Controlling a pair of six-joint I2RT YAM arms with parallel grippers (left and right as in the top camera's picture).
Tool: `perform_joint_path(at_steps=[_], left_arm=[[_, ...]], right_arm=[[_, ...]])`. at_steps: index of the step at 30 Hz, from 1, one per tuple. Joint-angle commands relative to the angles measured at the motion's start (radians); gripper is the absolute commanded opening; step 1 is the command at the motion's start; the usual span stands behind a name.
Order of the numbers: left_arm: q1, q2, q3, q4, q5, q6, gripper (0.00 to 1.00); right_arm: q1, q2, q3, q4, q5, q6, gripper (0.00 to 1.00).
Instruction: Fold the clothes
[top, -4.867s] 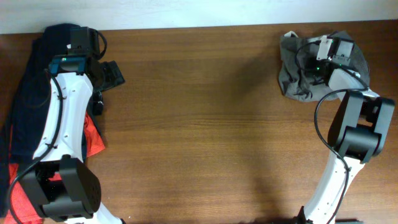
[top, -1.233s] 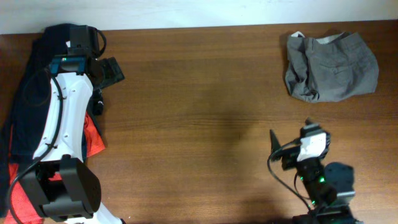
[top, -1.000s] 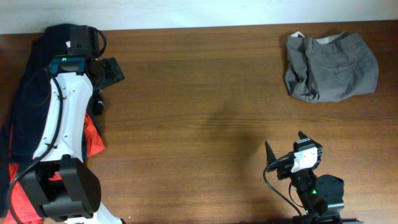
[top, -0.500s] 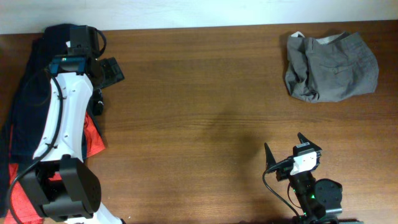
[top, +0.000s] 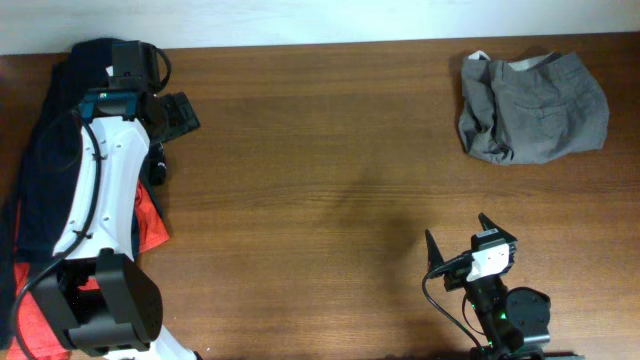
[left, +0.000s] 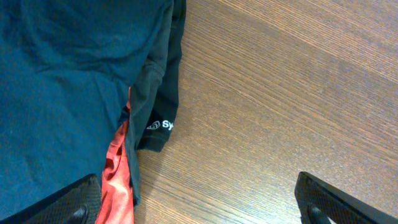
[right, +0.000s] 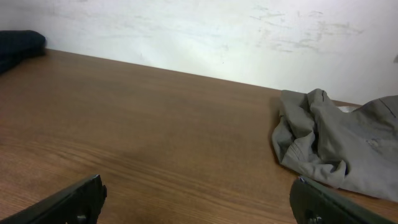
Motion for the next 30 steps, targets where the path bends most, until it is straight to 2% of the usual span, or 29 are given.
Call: perform_joint_path(at_steps=[1,8,13,17,20,26,27,30], left_arm=[[0.0,0.002,0.005,-0.001,0.001,-0.016,0.99],[-0.007,-0.101,0.005,-0.01,0.009,-0.016,0.99],[-0.013,-0.251,0.001,-0.02,0.021,-0.016,0.99],[-0.013,-0.352,-0.033,0.027,0.045,-0.009,0.99],[-0.013,-0.447,-0.122,0.149,0.13,0.114,0.99],[-0.013,-0.701,-0.487,0.509,0.42,0.463,0.99],[-0.013,-0.752,-0.565,0.571,0.454,0.497,0.99],[-0.013,-0.898,-0.797,0.758,0.484,0.501,0.99]], right_arm=[[-0.005,-0.01,-0.009,0.002,-0.006,0.001,0.99],[-0.006,-0.01,-0.009,0.002,-0.006,0.001,0.99],[-0.006,-0.011,-0.009,0.002,-0.006,0.001,0.99],[-0.006,-0.01,-0.009,0.002,-0.006,0.001,0.99],[-0.006,-0.011,-0.009,0.002,-0.006,0.001,0.99],[-0.006,-0.01,-0.009,0.002,-0.006,0.001,0.99],[-0.006,-0.01,-0.009,0.002,-0.006,0.001,0.99],[-0.006,-0.01,-0.009,0.002,-0.006,0.001,0.99]])
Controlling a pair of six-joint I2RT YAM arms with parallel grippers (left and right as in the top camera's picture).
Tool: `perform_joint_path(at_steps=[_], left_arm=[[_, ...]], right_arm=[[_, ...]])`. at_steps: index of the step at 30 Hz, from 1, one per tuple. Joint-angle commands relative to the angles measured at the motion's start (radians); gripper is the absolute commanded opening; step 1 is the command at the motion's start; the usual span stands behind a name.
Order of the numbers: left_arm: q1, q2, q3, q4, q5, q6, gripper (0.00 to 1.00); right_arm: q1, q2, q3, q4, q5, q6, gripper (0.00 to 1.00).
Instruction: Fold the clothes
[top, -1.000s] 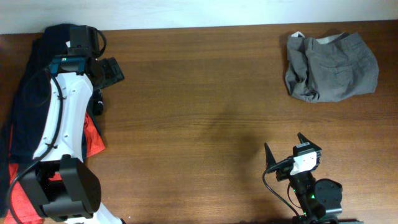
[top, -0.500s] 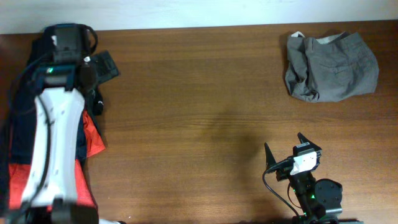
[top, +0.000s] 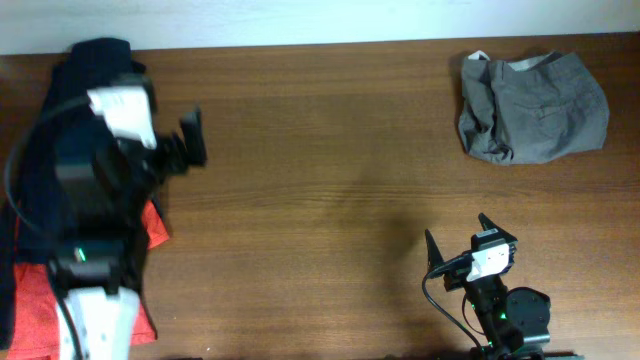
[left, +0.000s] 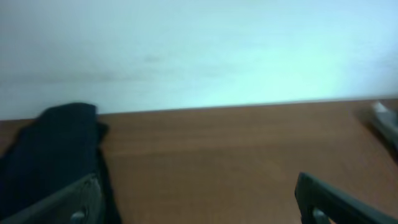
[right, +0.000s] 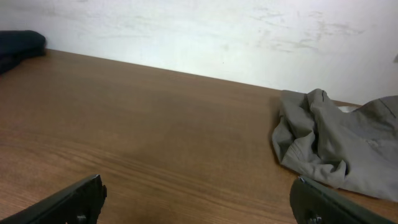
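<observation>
A pile of dark navy clothes (top: 95, 55) lies at the table's left end, with a red garment (top: 152, 225) showing from under it. Grey trousers (top: 535, 105) lie crumpled at the far right corner. My left gripper (top: 180, 145) hangs open over the right edge of the pile. Its camera looks level at the wall, with the navy cloth (left: 56, 149) at the left and nothing between the fingers (left: 68, 202). My right gripper (top: 456, 228) rests open near the front edge, facing the grey trousers (right: 336, 146).
The wooden table (top: 330, 180) stretches between the two heaps of clothes. A white wall (right: 186, 31) runs along its far edge. The left arm's white body (top: 100, 310) covers part of the pile on the left.
The left wrist was looking down on the navy and red clothes. It now looks level towards the wall, and the arm has shifted over the pile. The right arm has not moved.
</observation>
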Motion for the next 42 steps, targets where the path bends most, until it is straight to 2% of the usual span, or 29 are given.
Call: perform_joint_path(at_steps=[1,2,6,10,15,24,32,37,42], left_arm=[[-0.001,-0.17,-0.246,0.171,0.135,0.117,0.99],[-0.001,-0.257,-0.385,0.285,0.155,0.117,0.99],[-0.006,-0.426,-0.637,0.493,0.163,0.109,0.99],[-0.013,-0.587,-0.822,0.585,0.162,0.109,0.99],[-0.013,-0.743,-0.941,0.584,0.152,0.109,0.99],[-0.013,-0.93,-1.03,0.505,0.125,0.109,0.99],[-0.013,-1.04,-1.059,0.417,0.108,0.11,0.99],[-0.013,-1.055,-1.059,0.274,0.098,0.11,0.99],[-0.013,-1.054,-1.059,0.273,0.089,0.109,0.99]], right_arm=[[-0.006,-0.01,-0.009,0.002,-0.006,0.002,0.99],[-0.006,-0.01,-0.008,0.002,-0.006,0.002,0.99],[-0.006,-0.01,-0.009,0.002,-0.006,0.002,0.99],[-0.006,-0.01,-0.009,0.002,-0.006,0.002,0.99],[-0.006,-0.01,-0.008,0.002,-0.006,0.002,0.99],[-0.006,-0.01,-0.008,0.002,-0.006,0.002,0.99],[-0.006,-0.01,-0.009,0.002,-0.006,0.002,0.99],[-0.006,-0.01,-0.009,0.002,-0.006,0.002,0.99],[-0.006,-0.01,-0.009,0.002,-0.006,0.002,0.99]])
